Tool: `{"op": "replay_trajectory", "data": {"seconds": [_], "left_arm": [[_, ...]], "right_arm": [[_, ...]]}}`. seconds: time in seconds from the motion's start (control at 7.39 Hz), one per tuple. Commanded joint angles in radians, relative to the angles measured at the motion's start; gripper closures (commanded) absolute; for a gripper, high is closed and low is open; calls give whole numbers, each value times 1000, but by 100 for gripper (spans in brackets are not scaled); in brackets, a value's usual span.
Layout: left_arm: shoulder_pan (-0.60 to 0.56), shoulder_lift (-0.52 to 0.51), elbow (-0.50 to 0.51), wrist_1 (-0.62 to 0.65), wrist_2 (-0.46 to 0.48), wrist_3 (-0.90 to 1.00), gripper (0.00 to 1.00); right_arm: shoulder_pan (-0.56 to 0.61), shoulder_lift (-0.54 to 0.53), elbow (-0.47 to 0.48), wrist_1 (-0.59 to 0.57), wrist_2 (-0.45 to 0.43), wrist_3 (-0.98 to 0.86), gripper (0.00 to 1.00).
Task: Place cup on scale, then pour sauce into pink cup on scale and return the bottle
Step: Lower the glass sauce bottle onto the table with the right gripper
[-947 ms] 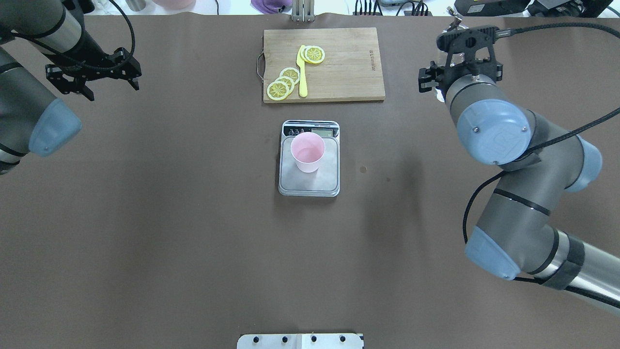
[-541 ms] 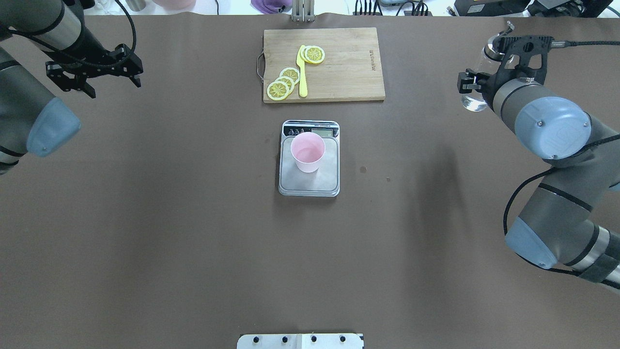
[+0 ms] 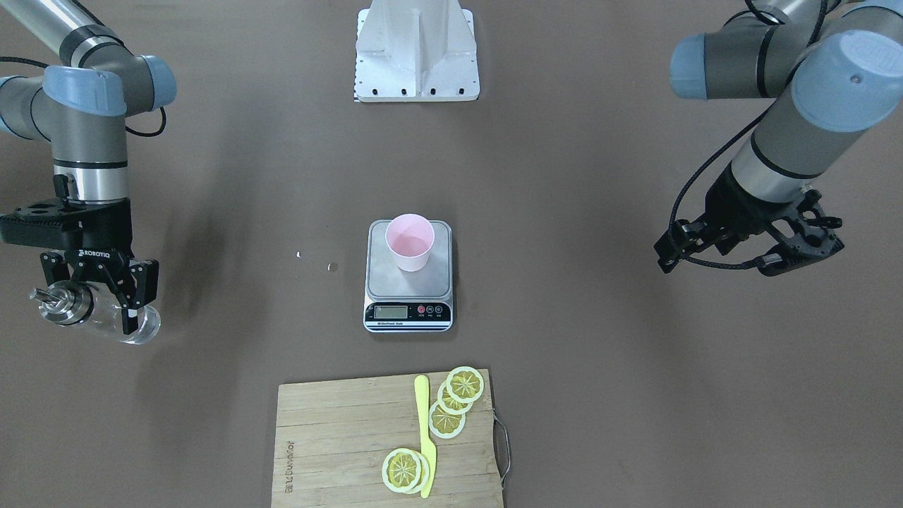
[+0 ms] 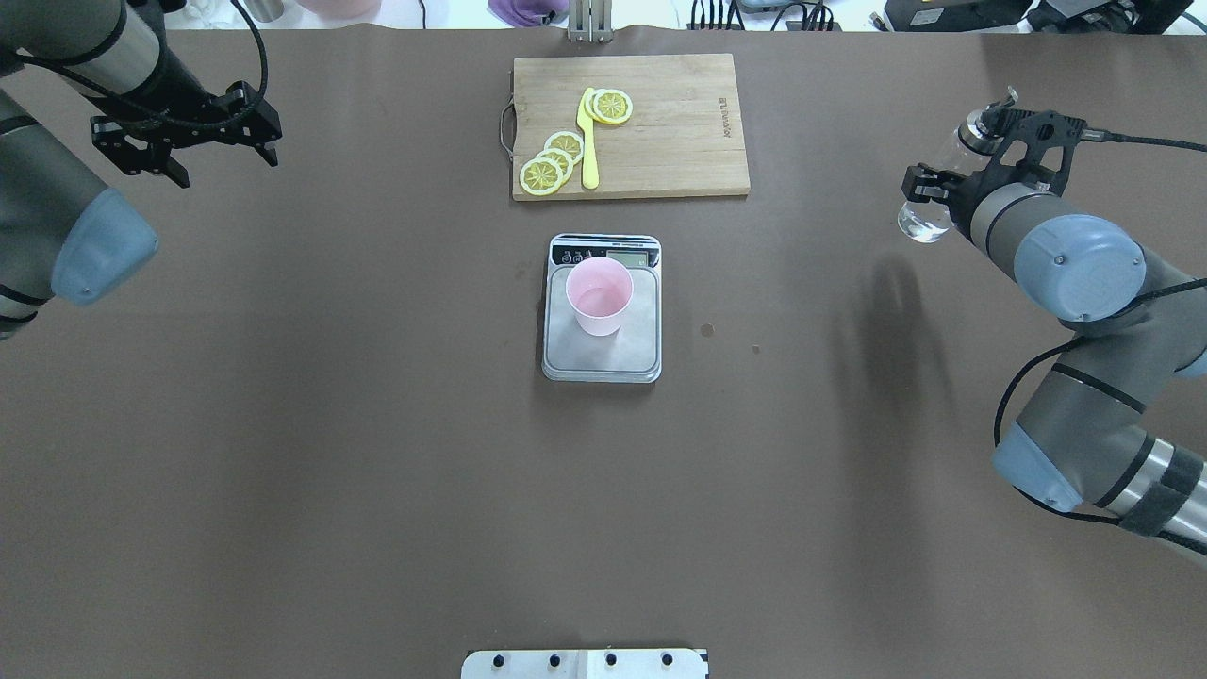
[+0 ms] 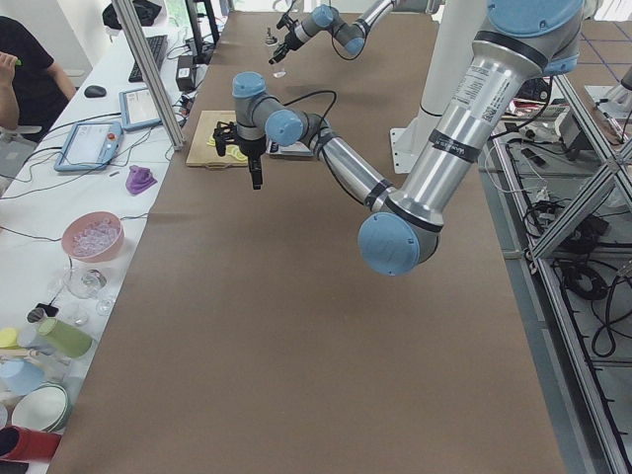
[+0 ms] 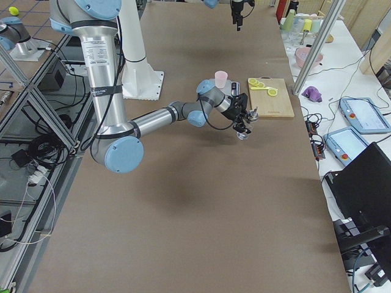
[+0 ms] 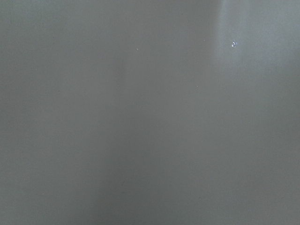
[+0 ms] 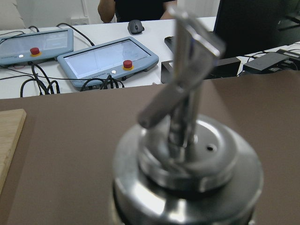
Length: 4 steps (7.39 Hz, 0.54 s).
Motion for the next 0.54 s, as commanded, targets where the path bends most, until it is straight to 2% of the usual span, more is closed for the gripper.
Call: {"op": "replay_trajectory", "data": {"seconds": [0.0, 0.41], "left_arm": [[2, -4, 1, 3, 2, -2, 1], [4, -3, 4, 1, 2, -2, 1]], "right_arm": [[-2, 8, -40, 8, 22, -26, 100], [-25, -2, -52, 8, 21, -32, 100]]}}
